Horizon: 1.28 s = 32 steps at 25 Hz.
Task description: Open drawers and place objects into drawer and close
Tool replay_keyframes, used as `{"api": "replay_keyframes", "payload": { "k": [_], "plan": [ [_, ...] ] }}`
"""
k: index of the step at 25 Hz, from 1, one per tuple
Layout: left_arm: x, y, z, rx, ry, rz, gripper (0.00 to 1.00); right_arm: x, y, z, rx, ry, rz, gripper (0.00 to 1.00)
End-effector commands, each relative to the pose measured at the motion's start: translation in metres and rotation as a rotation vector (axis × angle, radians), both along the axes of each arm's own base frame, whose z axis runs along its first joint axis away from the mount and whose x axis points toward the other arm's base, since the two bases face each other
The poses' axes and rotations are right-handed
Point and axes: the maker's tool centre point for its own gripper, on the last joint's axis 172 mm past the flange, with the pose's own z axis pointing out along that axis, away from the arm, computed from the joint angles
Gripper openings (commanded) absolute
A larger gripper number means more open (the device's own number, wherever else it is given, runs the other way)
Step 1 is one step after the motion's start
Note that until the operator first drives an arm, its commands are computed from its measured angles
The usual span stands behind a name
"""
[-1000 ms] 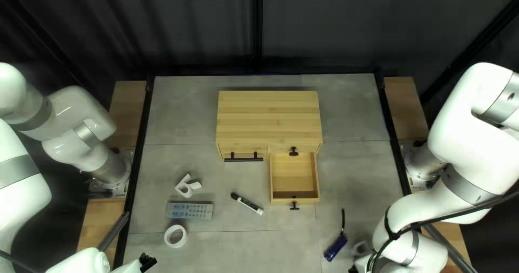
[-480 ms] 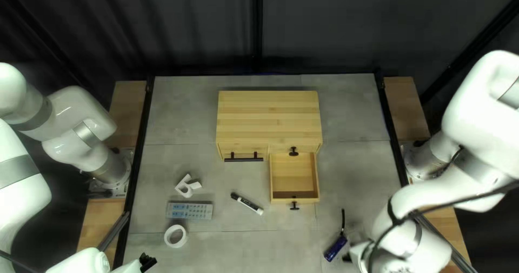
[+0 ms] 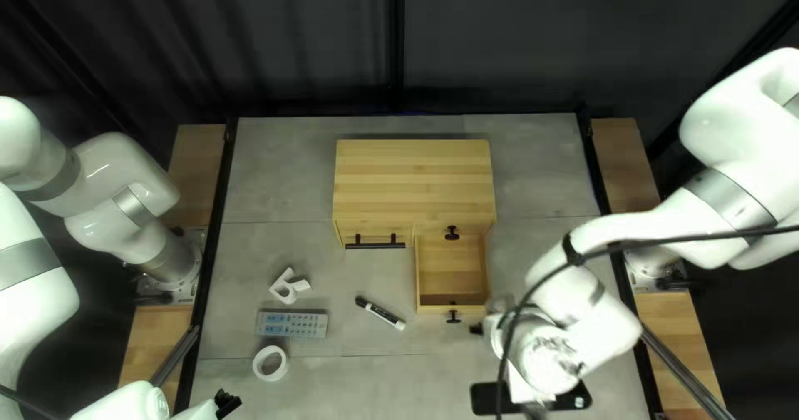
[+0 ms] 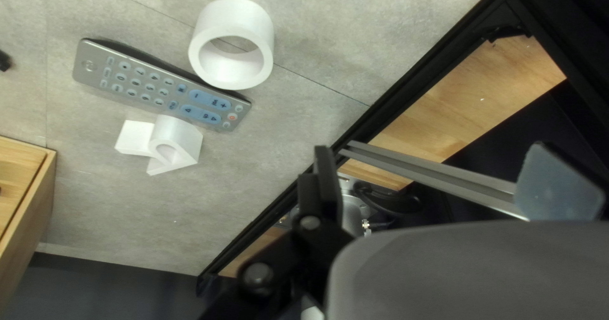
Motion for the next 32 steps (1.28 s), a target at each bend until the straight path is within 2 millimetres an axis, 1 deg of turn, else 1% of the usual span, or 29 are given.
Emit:
{"api": "replay_keyframes", "payload": {
  "k": [1, 5, 9, 11, 16, 32],
  "plan": [
    [0.000, 0.000, 0.000, 0.000, 0.000, 0.000, 1.00, 0.022, -0.015, -0.008, 0.010, -0.013, 0.034, 0.04],
    [0.000, 0.000, 0.000, 0.000, 0.000, 0.000, 1.00, 0.036, -0.026, -0.022, 0.026, -0.021, 0.061, 0.04],
    [0.000, 0.000, 0.000, 0.000, 0.000, 0.000, 1.00, 0.038, -0.038, -0.029, 0.026, -0.023, 0.077, 0.04],
    [0.000, 0.000, 0.000, 0.000, 0.000, 0.000, 1.00, 0.038, -0.046, -0.036, 0.026, -0.021, 0.081, 0.04],
    [0.000, 0.000, 0.000, 0.000, 0.000, 0.000, 1.00, 0.040, -0.059, -0.054, 0.026, -0.010, 0.080, 0.04],
    [0.000, 0.000, 0.000, 0.000, 0.000, 0.000, 1.00, 0.045, -0.085, -0.077, 0.017, 0.018, 0.095, 0.04]
  ]
}}
